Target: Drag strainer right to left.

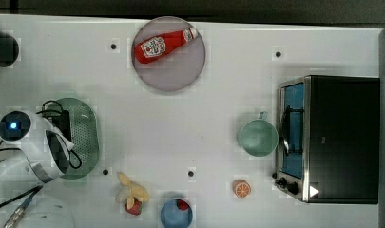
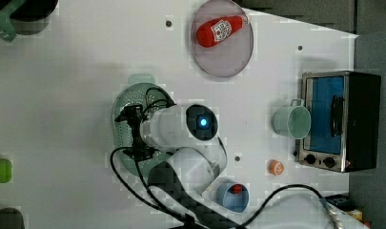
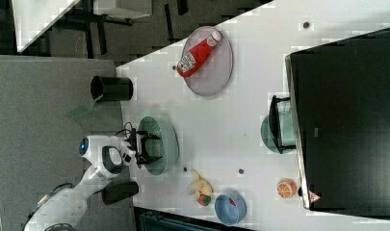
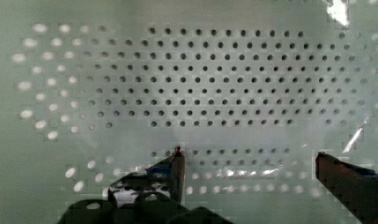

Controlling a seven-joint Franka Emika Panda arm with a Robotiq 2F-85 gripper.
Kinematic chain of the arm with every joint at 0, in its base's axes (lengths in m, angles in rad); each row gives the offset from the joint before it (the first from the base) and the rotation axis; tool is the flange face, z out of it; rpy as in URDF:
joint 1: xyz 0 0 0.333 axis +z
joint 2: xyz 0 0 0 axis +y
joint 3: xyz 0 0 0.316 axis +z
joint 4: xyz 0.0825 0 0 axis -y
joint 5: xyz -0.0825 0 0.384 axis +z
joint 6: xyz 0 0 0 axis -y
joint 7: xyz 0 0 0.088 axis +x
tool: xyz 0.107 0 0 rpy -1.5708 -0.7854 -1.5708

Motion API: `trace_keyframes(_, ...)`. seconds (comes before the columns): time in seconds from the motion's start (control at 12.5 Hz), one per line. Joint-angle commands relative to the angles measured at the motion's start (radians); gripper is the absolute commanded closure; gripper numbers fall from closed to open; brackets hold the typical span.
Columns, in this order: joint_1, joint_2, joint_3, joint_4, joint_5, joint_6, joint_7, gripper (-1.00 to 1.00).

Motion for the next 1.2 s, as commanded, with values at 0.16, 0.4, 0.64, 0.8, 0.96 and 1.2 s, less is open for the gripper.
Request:
trace_keyframes(0.16,-0.019,-0.263,-0.133,0.011,-0.011,-0.190,-0.314,-1.00)
trace_keyframes(0.4,-0.030,-0.445,-0.289,0.017,-0.016,-0.315,-0.487,-1.00)
trace_keyframes(0.64,-0.041,-0.612,-0.467,0.018,-0.080,-0.485,-0.743,-1.00)
trace_keyframes(0.8,-0.049,-0.703,-0.579,0.018,-0.193,-0.596,-0.943,-1.00)
trace_keyframes(0.96,-0.055,-0.771,-0.665,0.018,-0.296,-0.689,-1.105,-1.00)
trace_keyframes(1.2,-0.057,-0.830,-0.742,0.016,-0.331,-0.706,-1.147,-1.00)
